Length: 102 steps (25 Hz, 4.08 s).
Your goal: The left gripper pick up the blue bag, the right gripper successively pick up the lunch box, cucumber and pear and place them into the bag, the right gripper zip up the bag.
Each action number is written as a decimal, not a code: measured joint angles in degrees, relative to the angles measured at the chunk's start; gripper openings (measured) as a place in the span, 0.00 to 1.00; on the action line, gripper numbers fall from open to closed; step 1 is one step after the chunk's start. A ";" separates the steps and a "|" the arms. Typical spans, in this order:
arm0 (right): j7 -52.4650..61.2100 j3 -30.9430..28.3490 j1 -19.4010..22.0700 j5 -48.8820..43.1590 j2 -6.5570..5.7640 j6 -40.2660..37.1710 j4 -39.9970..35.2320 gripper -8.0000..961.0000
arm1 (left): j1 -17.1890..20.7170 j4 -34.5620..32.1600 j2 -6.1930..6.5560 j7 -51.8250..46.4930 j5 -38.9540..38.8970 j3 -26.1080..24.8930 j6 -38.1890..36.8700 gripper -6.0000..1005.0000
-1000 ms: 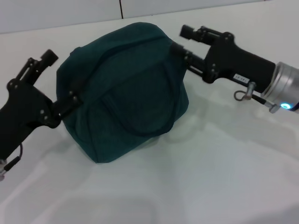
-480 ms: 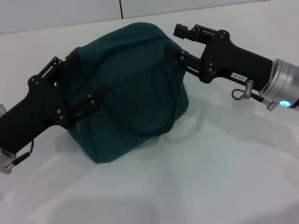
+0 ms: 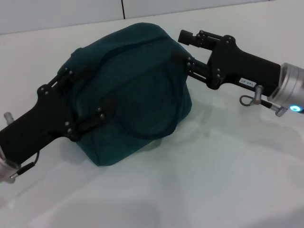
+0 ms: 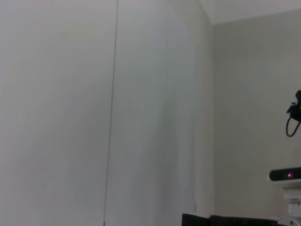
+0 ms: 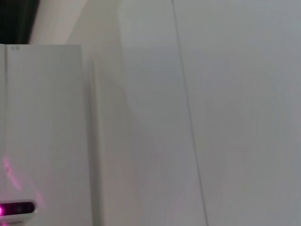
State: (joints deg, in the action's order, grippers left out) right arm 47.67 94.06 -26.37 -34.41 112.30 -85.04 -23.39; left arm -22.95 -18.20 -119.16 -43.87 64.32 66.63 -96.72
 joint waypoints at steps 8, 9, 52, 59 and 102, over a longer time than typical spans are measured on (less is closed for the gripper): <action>-0.18 -0.13 0.85 -1.06 -0.07 -1.72 -0.07 0.49 | 0.26 -0.05 0.17 0.37 0.82 0.07 -2.63 0.88; -0.17 -0.14 0.90 -1.07 -0.08 -1.73 -0.11 0.49 | 0.25 -0.05 0.20 0.33 0.99 0.08 -2.64 0.88; -0.62 -2.08 3.83 -2.79 -0.69 -10.41 0.24 0.49 | 0.15 -3.08 0.49 -1.46 6.41 -0.41 -4.42 0.87; 17.48 -2.31 -1.75 -13.72 -7.70 -10.79 -6.53 0.49 | -0.47 -10.72 3.99 -12.49 11.48 -0.38 -4.41 0.87; 33.52 -23.41 -6.60 -50.35 -3.86 -10.47 -20.56 0.48 | -0.94 -14.94 7.08 -17.99 18.46 -2.99 0.22 0.87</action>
State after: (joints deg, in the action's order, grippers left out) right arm 81.19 70.65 -32.96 -84.75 108.44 -95.51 -43.95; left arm -23.89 -33.14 -112.08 -61.85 82.78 63.65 -96.50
